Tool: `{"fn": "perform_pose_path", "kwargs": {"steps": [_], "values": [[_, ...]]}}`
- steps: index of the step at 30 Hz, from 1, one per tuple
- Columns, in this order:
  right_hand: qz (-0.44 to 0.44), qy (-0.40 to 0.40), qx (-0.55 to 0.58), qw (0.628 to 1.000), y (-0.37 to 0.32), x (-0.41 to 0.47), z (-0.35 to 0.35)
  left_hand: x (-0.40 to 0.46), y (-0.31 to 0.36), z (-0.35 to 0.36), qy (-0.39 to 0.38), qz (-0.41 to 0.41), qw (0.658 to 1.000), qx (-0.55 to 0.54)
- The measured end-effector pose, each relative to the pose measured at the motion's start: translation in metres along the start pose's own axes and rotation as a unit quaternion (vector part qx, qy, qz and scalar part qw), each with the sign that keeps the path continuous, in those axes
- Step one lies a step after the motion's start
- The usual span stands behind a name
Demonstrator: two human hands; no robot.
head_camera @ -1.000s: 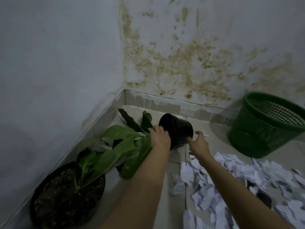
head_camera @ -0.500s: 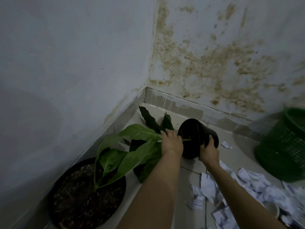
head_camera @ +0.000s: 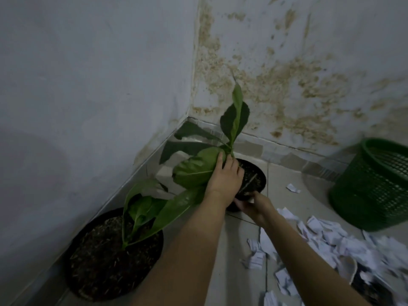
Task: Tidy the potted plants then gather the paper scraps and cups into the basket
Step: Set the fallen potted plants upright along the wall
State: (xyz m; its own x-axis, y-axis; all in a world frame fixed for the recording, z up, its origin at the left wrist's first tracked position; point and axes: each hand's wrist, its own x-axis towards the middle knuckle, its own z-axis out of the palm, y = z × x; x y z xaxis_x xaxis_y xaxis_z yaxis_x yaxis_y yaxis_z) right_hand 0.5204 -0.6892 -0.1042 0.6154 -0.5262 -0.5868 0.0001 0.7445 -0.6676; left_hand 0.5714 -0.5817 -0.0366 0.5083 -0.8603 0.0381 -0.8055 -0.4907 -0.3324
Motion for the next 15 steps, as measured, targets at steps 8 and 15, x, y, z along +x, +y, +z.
{"fn": "perform_pose_path", "kwargs": {"steps": [8, 15], "values": [[-0.014, -0.06, -0.183, 0.981, 0.019, -0.014, 0.014, -0.009, 0.002, 0.012, -0.054, 0.084, 0.993, 0.055], [-0.092, -0.013, -0.271, 0.958, 0.013, -0.003, 0.023, -0.007, 0.004, 0.028, -0.158, 0.046, 0.986, 0.021]]}}
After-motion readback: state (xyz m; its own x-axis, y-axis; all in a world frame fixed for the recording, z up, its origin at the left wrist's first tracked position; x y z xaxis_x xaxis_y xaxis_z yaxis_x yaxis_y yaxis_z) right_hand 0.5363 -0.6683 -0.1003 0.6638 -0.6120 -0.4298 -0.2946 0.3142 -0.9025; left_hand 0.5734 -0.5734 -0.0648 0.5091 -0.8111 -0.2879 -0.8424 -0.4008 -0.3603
